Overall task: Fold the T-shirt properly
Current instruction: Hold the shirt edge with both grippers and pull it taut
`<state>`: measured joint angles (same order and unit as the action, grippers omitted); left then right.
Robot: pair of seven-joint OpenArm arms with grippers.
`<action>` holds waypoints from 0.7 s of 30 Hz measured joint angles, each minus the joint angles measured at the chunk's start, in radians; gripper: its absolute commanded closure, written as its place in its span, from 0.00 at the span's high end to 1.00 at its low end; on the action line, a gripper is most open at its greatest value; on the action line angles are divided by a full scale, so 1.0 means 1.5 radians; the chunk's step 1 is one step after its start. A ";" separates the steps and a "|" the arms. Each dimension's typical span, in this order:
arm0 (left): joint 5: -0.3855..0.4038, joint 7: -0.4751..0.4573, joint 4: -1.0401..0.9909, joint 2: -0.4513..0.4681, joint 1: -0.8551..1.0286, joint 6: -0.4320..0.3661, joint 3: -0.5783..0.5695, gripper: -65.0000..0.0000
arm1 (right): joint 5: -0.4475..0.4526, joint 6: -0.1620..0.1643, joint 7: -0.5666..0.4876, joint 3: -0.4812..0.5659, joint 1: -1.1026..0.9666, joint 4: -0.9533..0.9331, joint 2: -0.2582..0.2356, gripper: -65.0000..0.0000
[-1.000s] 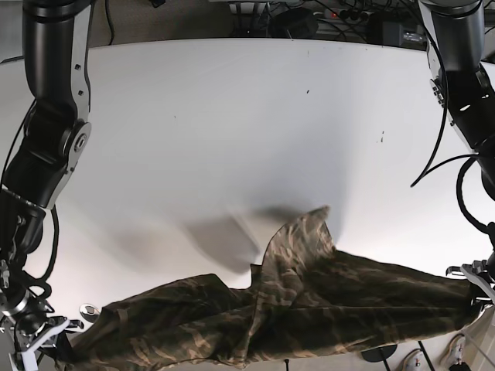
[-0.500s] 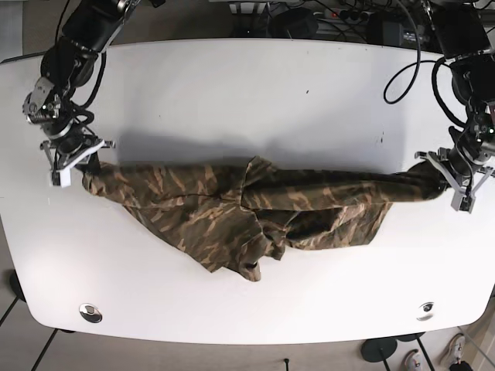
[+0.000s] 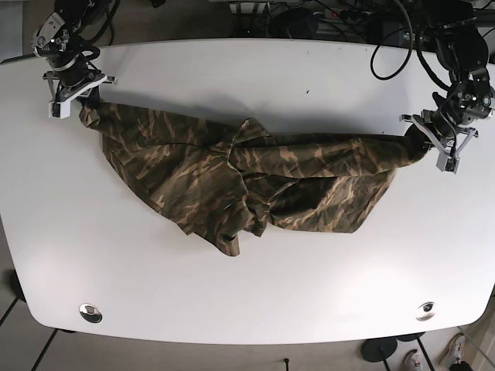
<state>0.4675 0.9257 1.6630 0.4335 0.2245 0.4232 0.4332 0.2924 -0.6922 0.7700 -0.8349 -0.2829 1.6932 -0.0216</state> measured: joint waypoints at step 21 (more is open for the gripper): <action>-0.002 -0.001 0.000 -0.021 -0.004 -0.003 0.001 0.00 | -0.092 -0.002 0.005 0.098 0.269 -0.198 -0.086 0.66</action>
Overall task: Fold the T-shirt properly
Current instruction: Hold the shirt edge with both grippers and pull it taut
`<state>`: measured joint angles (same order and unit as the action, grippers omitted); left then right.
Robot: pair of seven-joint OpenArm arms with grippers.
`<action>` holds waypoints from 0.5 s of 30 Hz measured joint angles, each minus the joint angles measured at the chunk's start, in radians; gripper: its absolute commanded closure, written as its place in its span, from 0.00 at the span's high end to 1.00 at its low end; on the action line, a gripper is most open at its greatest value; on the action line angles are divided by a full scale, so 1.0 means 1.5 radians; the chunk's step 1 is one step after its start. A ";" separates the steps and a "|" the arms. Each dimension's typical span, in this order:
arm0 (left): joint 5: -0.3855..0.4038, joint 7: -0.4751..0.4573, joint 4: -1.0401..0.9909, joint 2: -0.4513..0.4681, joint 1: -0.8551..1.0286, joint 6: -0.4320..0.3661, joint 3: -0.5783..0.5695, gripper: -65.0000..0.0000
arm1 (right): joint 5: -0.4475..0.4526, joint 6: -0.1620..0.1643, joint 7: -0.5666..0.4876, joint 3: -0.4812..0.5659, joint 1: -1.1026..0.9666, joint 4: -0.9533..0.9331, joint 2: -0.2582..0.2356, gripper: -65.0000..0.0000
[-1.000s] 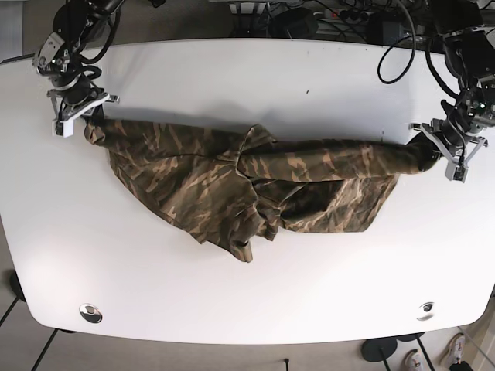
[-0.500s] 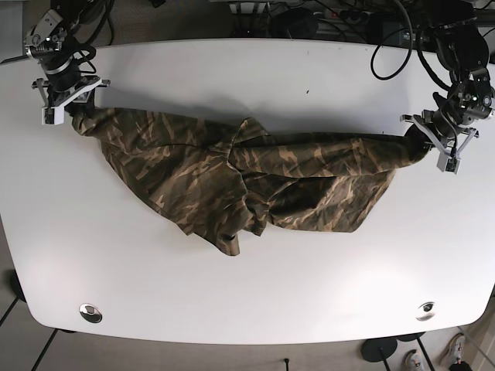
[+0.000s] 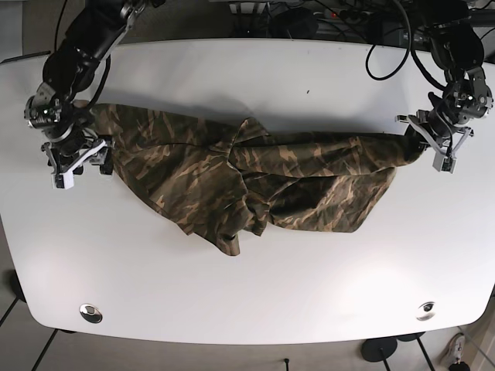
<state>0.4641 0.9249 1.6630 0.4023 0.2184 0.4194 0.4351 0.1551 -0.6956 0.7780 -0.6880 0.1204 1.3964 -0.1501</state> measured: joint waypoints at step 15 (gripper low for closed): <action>0.000 0.000 0.000 0.000 0.001 0.000 0.000 0.00 | -0.002 0.002 -0.032 0.043 0.046 -0.132 -0.007 0.51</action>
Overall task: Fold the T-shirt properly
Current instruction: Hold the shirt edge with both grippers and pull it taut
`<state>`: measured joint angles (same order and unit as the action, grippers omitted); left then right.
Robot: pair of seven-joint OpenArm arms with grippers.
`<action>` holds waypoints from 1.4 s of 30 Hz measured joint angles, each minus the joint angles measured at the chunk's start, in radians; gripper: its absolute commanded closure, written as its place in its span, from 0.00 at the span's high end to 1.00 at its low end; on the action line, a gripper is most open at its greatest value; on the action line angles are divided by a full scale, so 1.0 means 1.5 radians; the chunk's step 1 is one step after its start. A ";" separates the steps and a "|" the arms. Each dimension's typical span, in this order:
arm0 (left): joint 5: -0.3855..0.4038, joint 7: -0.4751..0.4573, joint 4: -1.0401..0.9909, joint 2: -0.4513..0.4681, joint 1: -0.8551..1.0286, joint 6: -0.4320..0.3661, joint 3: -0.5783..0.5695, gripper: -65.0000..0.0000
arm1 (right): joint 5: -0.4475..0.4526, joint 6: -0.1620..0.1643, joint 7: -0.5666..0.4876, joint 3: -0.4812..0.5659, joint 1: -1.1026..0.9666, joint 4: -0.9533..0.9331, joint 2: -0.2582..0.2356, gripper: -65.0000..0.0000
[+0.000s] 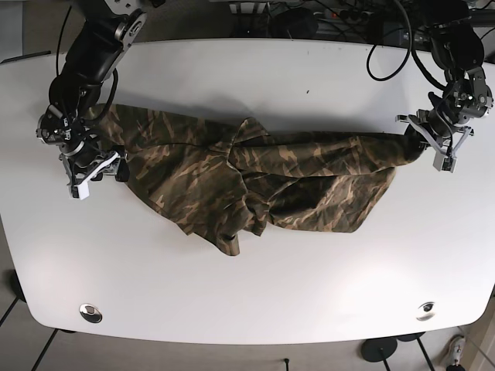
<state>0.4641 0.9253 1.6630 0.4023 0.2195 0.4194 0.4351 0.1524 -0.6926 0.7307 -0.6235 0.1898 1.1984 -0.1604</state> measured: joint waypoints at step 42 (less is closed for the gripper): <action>0.000 0.001 0.037 0.000 0.000 0.000 0.000 0.00 | -0.015 -0.004 0.081 0.006 -0.033 0.126 0.033 0.03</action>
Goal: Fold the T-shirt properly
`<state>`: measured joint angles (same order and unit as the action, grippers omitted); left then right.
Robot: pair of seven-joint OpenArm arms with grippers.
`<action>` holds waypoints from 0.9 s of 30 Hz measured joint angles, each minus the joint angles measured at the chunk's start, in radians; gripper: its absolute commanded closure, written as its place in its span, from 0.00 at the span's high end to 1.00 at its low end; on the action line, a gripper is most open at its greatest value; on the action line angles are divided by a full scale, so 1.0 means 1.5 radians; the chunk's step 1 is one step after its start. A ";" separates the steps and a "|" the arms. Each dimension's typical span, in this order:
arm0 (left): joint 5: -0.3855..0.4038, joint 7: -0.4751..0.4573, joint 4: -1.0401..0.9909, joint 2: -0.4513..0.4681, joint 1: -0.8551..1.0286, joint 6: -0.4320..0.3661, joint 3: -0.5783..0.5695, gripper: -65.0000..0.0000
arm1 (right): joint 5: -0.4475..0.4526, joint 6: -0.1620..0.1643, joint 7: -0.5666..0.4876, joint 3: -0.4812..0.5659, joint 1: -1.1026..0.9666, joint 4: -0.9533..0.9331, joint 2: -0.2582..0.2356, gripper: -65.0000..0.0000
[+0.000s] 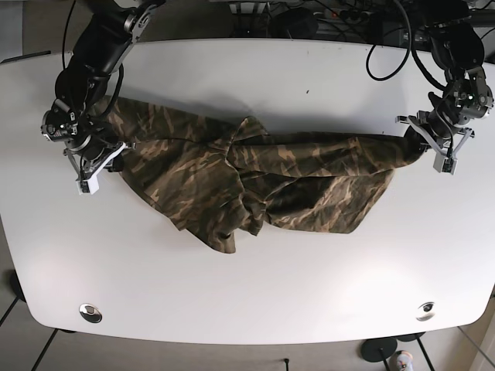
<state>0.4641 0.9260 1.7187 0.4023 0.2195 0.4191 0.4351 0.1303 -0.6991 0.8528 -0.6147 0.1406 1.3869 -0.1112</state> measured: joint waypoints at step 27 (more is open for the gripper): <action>0.001 0.195 0.020 0.075 -0.593 0.001 0.000 0.00 | 0.005 0.000 0.314 0.040 0.473 0.264 -0.122 0.03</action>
<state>0.4652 1.2186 1.7485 0.5152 -0.6697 0.4198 0.4355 0.1379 -0.6991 1.3239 -0.5552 0.8505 1.7828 -0.2935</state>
